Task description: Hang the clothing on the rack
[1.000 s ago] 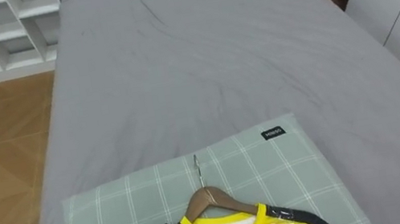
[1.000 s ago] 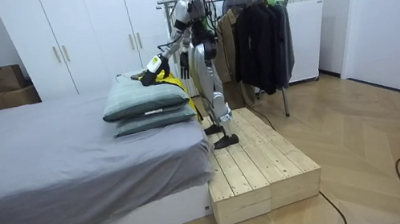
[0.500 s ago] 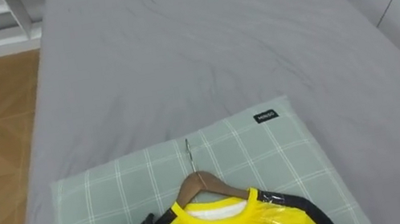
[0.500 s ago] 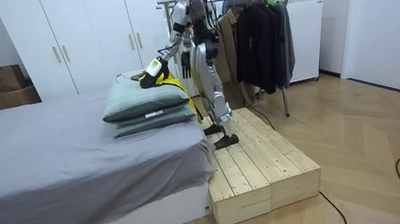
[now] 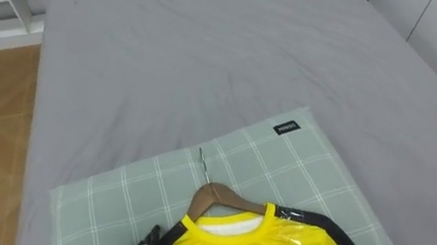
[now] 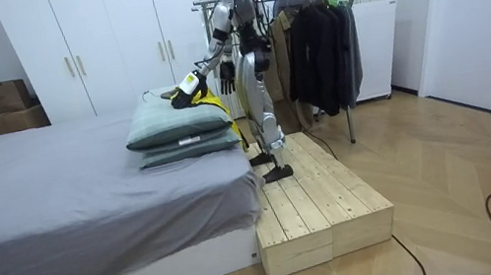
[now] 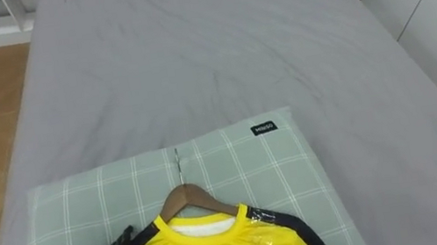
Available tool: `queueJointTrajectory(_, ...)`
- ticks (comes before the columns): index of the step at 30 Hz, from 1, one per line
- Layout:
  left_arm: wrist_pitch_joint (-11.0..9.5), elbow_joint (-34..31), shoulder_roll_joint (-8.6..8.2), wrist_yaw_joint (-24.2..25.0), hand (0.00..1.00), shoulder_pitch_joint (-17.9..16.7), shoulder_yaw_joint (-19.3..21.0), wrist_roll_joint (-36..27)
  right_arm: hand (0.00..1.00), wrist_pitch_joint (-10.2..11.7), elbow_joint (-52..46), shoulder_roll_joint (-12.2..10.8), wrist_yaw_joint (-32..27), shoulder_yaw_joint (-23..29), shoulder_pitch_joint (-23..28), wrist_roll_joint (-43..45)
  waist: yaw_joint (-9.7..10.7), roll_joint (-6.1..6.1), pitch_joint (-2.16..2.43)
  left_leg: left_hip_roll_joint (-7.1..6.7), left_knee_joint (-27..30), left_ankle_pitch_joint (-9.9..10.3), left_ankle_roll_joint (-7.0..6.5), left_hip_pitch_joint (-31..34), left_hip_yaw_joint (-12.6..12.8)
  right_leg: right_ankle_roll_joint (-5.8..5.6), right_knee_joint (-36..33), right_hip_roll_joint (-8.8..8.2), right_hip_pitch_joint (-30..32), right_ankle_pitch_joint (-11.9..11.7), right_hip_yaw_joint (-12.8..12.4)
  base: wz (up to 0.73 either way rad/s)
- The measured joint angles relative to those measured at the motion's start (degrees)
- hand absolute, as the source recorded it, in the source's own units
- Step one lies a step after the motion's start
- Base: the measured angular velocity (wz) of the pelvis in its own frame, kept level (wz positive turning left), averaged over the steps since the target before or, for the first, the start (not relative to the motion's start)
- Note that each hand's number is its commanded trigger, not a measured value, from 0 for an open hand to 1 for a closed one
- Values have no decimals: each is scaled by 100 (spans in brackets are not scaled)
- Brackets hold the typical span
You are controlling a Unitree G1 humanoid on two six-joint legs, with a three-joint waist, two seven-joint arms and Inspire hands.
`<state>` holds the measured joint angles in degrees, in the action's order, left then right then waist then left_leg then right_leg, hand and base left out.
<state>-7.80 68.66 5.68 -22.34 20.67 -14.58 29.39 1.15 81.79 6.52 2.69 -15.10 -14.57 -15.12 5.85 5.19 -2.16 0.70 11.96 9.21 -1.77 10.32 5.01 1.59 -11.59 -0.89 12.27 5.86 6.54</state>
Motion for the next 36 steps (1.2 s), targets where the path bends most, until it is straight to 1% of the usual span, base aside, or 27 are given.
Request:
queueJointTrajectory(3,-1,1,-1,3,0,106,50,-44,0,0,-3,-8,-6,1,-27,-1,6,20,10,5,93,0,0,163,-10,11,-4,3,112,-9,6,2)
queueJointTrajectory(5,0,0,-1,-2,0,202,154,-51,0,1,-9,-23,-8,-1,-45,-3,-2,25,13,28,178,0,0,318,-23,29,-7,5,229,-75,16,0)
queueJointTrajectory(7,-1,-3,-2,-2,0,252,254,-57,0,2,-17,-30,-14,-2,-51,2,-1,30,16,32,178,-2,5,373,-23,35,-1,5,281,-84,33,0)
queueJointTrajectory(8,-1,-3,-2,-3,0,258,302,-67,0,2,-15,-32,-14,-2,-51,2,1,29,16,35,189,-6,10,394,-25,40,3,3,289,-89,68,0)
queueJointTrajectory(12,-1,-6,-1,-6,0,274,320,-70,0,2,-14,-33,-61,-3,-53,-3,-5,31,15,41,186,-12,20,420,-29,43,7,9,307,-89,70,0)
queueJointTrajectory(13,-1,-7,-1,-4,10,283,321,-69,0,2,-15,-35,-78,-3,-59,-3,-6,33,16,42,187,-14,23,435,-29,44,7,10,319,-90,70,0)
queueJointTrajectory(14,-1,-11,0,-5,10,292,321,-71,0,2,-13,-35,-81,0,-76,1,-2,33,17,44,195,-16,26,458,-29,48,7,8,340,-93,81,0)
queueJointTrajectory(15,-1,-11,1,-5,42,296,321,-70,0,1,-12,-36,-81,0,-86,4,-2,33,17,45,205,-17,27,472,-29,51,7,8,349,-95,86,0)
queueJointTrajectory(16,-1,-11,2,-5,56,305,321,-70,0,1,-12,-36,-80,2,-109,15,3,32,17,49,265,-17,27,513,-39,57,7,8,359,-99,102,4)
queueJointTrajectory(17,-1,-11,2,-5,65,307,321,-70,0,2,-13,-36,-80,3,-119,37,5,33,17,54,285,-17,27,522,-40,62,4,8,356,-104,119,6)
queueJointTrajectory(18,-1,-11,2,-5,85,313,321,-70,0,2,-14,-36,-80,4,-123,42,5,33,17,55,285,-17,27,523,-41,63,4,7,354,-104,130,6)
queueJointTrajectory(19,0,-11,4,-11,96,330,321,-70,0,2,-14,-36,-79,4,-137,42,2,34,17,56,287,-17,27,528,-46,63,4,7,355,-104,139,4)
queueJointTrajectory(20,2,-12,16,-67,100,344,321,-71,0,2,-14,-37,-78,3,-153,40,1,34,17,56,290,-17,27,528,-47,64,4,7,354,-105,141,0)
queueJointTrajectory(21,6,-15,26,-111,100,354,336,-71,0,2,-15,-37,-78,3,-161,40,1,34,17,57,292,-17,27,528,-46,64,4,7,353,-105,141,0)
queueJointTrajectory(25,29,-17,165,-201,100,467,541,-65,0,2,-22,-41,-79,4,-179,5,6,35,18,55,292,-18,29,526,-46,64,4,7,347,-104,129,0)
queueJointTrajectory(29,65,-23,251,-246,100,471,533,-59,0,1,-17,-48,-80,-109,-176,-27,6,55,21,55,271,-18,29,501,-20,64,3,7,337,-105,89,-3)
queueJointTrajectory(32,104,-37,280,-252,100,484,537,-61,0,3,-16,-48,-87,-167,-177,-29,12,69,25,56,255,-18,29,498,-22,63,3,9,339,-105,81,0)
queueJointTrajectory(36,159,-39,273,-208,100,457,535,-61,0,3,-17,-49,-120,-166,-178,-32,10,76,23,53,234,-18,29,512,-38,63,37,12,346,-105,90,0)
